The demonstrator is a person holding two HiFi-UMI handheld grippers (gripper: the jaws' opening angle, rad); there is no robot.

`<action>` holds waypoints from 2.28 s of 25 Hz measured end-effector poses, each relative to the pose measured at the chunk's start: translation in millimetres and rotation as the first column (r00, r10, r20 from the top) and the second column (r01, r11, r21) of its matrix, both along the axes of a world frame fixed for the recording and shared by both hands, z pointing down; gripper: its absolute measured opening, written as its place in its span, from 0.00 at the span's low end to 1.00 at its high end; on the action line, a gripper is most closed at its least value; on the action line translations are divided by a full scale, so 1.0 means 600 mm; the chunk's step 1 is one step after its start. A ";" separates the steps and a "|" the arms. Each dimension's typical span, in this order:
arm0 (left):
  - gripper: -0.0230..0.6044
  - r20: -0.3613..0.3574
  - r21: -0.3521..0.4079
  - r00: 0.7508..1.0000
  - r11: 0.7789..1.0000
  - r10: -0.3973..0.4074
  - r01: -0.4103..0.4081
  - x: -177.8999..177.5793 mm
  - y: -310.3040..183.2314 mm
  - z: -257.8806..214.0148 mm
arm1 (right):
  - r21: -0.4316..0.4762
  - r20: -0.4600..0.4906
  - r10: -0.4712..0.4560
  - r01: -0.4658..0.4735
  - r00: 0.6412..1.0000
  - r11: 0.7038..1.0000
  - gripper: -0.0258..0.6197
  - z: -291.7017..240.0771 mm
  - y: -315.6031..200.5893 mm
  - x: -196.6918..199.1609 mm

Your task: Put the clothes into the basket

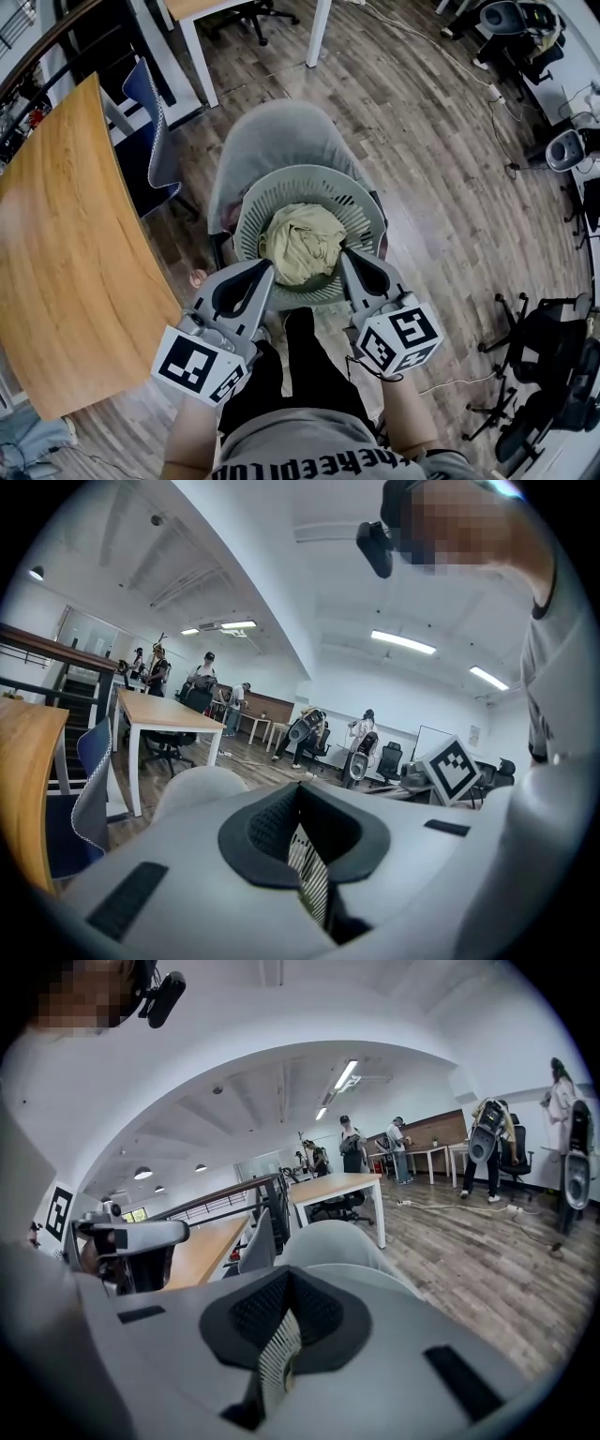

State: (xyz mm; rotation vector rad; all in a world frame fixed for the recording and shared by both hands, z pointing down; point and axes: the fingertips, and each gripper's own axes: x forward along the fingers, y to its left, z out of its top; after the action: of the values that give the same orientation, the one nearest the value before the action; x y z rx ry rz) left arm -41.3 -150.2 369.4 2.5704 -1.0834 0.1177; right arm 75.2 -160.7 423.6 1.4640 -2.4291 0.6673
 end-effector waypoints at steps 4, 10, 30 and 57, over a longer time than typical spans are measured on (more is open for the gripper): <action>0.06 -0.004 0.018 1.000 1.000 0.025 -0.025 0.008 0.013 -0.013 | 0.026 0.012 0.006 -0.007 1.000 1.000 0.05 -0.025 0.018 -0.002; 0.06 -0.012 0.047 0.998 0.997 0.069 -0.068 0.025 0.027 -0.036 | 0.070 0.046 0.015 -0.018 0.999 0.997 0.05 -0.070 0.039 -0.003; 0.06 -0.009 0.153 0.977 0.966 0.211 -0.207 0.062 0.092 -0.104 | 0.247 0.059 0.040 -0.053 0.997 0.967 0.05 -0.198 0.132 -0.021; 0.06 -0.003 0.222 0.972 0.948 0.233 -0.227 0.009 0.157 -0.143 | 0.328 0.045 0.010 -0.024 0.999 0.944 0.05 -0.241 0.198 -0.102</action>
State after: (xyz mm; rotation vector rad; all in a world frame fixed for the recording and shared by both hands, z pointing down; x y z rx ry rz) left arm -36.1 -55.8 283.5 2.8826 -0.8220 0.0166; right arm 13.7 -42.1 278.8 1.6036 -2.6618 0.3058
